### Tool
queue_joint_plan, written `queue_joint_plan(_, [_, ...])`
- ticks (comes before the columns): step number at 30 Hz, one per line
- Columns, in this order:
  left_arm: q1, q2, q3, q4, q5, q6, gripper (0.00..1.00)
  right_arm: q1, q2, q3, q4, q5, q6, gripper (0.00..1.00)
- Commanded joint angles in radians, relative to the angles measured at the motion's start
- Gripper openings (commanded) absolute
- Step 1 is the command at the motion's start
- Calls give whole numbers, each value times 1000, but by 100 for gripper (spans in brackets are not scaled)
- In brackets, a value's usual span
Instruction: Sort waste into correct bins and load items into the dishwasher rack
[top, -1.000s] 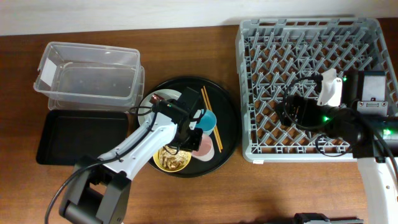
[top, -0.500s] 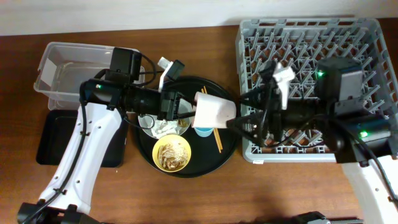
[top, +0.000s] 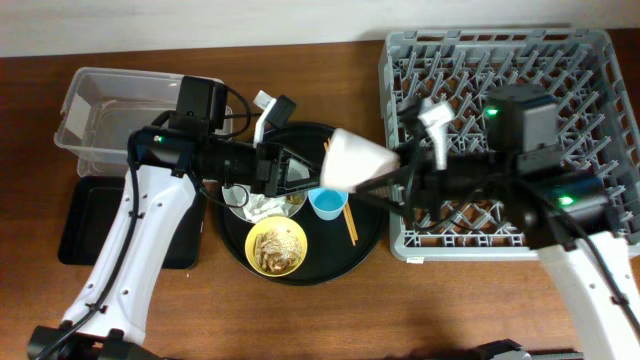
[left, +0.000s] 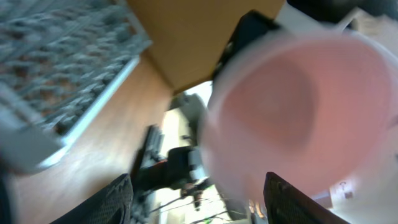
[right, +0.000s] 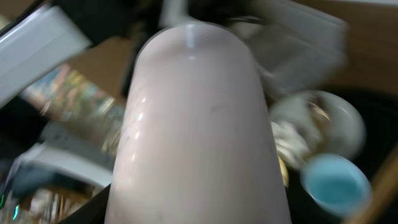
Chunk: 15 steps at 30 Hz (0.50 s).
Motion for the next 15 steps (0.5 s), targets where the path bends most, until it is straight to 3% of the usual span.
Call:
queue_joint_plan(1, [3,-3,9,-38,-259,-7,70,-183,-38,17,-166,320,95,41])
queue_joint_plan(3, [3,-3,9,-39,-330,-14,72,-230,-8,17,-353,698,181,41])
queue_joint_plan(5, [3,-3,9,-38,-375,-18,72,-210,58,17,-466,877,269,42])
queue_joint_plan(7, [3,-3,9,-39,-413,-18,72,-201,185,14,-508,886,278,42])
queue_joint_plan(11, [3,-3,9,-52,-468,-17,72,1,467,14,-537,926,280,46])
queue_joint_plan(12, [3,-3,9,-57,-483,-18,72,29,505,14,-532,926,285,60])
queue_joint_plan(13, [3,-3,9,-63,-505,-17,72,46,526,14,-521,937,327,91])
queue_joint_plan(14, [-3,-3,9,-68,-563,-18,72,44,519,16,-493,972,391,99])
queue_joint_plan(15, [-26,-3,9,-67,-683,-18,72,32,483,21,-452,964,391,100])
